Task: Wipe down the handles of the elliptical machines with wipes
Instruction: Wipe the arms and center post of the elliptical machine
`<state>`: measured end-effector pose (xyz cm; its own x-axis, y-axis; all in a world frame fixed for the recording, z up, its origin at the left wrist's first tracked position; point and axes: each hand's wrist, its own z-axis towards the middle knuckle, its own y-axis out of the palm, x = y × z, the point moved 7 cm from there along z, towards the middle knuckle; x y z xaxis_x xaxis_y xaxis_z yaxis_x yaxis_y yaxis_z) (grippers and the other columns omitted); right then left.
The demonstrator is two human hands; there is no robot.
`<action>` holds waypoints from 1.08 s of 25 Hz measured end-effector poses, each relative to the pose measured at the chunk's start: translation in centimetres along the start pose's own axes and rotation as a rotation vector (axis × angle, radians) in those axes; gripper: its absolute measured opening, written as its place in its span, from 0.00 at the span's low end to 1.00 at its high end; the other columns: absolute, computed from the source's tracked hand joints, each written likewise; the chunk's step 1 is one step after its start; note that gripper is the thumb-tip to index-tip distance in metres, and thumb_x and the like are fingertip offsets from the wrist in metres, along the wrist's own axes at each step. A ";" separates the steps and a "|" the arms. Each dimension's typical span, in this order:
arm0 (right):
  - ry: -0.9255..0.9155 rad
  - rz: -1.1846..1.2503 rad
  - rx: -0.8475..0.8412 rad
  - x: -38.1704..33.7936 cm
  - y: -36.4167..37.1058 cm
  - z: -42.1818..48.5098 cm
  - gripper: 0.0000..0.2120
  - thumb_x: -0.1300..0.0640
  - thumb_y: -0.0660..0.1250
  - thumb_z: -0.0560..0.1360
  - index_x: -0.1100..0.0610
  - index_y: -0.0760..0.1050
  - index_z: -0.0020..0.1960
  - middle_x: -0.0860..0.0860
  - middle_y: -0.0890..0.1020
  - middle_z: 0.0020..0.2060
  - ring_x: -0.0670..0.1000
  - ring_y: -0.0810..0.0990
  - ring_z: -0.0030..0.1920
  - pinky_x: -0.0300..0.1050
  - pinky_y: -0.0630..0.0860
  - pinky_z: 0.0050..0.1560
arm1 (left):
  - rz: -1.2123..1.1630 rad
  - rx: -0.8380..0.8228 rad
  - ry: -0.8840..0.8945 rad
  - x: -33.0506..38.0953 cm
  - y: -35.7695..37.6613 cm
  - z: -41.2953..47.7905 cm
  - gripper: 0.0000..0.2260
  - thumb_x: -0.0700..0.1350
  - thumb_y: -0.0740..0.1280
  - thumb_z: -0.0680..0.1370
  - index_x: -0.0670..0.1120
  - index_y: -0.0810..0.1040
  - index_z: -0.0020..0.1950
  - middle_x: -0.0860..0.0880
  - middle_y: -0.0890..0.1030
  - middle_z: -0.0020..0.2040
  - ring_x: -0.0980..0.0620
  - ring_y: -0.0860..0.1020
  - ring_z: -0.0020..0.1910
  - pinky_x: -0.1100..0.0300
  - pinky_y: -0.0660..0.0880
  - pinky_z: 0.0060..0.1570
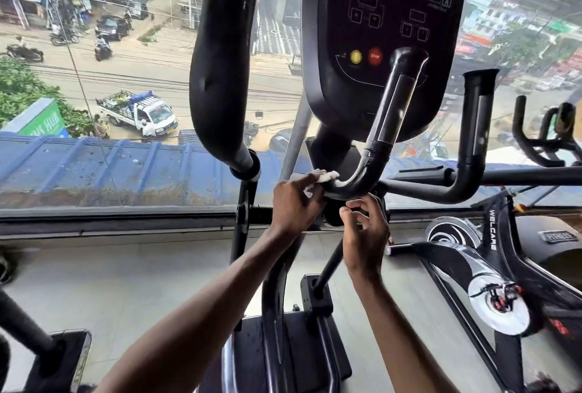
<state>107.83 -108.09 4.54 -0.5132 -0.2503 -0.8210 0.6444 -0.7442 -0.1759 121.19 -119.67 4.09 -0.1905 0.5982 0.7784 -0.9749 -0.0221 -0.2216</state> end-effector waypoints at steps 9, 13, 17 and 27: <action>-0.066 -0.011 0.003 -0.6 -0.2 0.3 0.08 0.52 0.65 0.72 0.54 0.77 0.48 0.48 0.80 0.45 0.51 0.80 0.47 0.49 0.80 0.49 | 0.062 -0.033 0.199 -1.8 0.2 -1.1 0.17 0.38 0.65 0.80 0.45 0.82 0.68 0.48 0.83 0.65 0.53 0.80 0.66 0.61 0.76 0.65; -0.074 -0.029 0.013 -0.3 0.0 0.3 0.07 0.53 0.65 0.73 0.54 0.77 0.48 0.48 0.80 0.45 0.55 0.80 0.47 0.54 0.81 0.48 | 0.101 -0.040 0.175 -4.1 0.8 -1.2 0.17 0.40 0.62 0.81 0.44 0.81 0.69 0.48 0.82 0.67 0.54 0.79 0.67 0.61 0.76 0.66; -0.095 -0.030 0.049 -0.3 0.2 0.2 0.08 0.52 0.67 0.74 0.53 0.78 0.50 0.42 0.79 0.46 0.55 0.80 0.45 0.55 0.80 0.47 | 0.100 0.042 -0.016 -5.2 0.8 -0.2 0.16 0.38 0.64 0.81 0.48 0.82 0.67 0.49 0.84 0.64 0.49 0.83 0.61 0.57 0.80 0.55; -0.121 -0.122 0.206 -0.3 0.7 0.1 0.16 0.45 0.77 0.74 0.58 0.79 0.47 0.49 0.79 0.41 0.51 0.79 0.40 0.58 0.79 0.43 | 0.192 -0.108 -0.099 -10.6 2.1 2.2 0.16 0.37 0.62 0.80 0.47 0.83 0.62 0.41 0.87 0.53 0.37 0.85 0.48 0.52 0.75 0.42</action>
<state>108.37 -108.57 4.74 -0.6522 -0.2136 -0.7274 0.4506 -0.8808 -0.1453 120.94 -127.79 -3.36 -0.3869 0.5095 0.7686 -0.9028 -0.0394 -0.4283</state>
